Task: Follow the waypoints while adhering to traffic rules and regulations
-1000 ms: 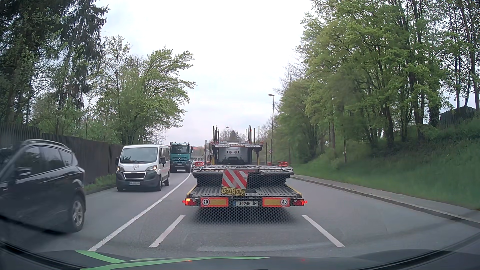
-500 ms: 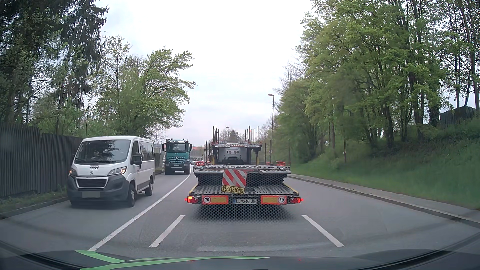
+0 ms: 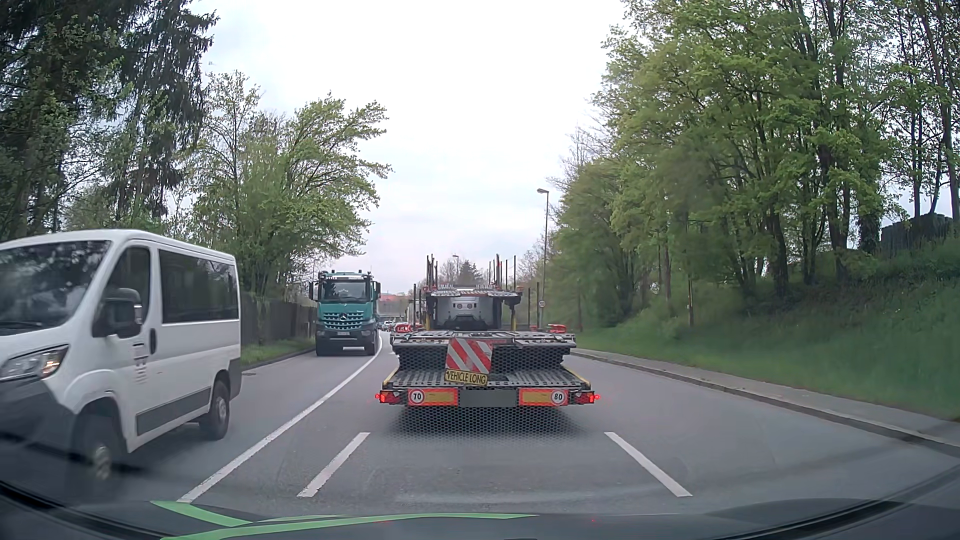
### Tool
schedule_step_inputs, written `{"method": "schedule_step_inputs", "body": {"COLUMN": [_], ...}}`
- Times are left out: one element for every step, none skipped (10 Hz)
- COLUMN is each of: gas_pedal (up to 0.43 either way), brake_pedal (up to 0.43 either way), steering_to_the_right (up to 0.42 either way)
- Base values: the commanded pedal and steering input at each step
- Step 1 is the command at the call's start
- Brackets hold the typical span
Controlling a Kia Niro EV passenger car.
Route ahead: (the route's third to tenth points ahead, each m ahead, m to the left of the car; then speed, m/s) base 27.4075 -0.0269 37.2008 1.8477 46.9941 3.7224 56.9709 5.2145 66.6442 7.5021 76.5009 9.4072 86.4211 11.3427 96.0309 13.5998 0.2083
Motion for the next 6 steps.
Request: {"method": "schedule_step_inputs", "body": {"gas_pedal": [0.000, 0.000, 0.000, 0.000, 0.000, 0.000], "brake_pedal": [0.000, 0.000, 0.000, 0.000, 0.006, 0.018], "steering_to_the_right": [-0.019, -0.019, -0.020, -0.021, -0.022, -0.023]}}
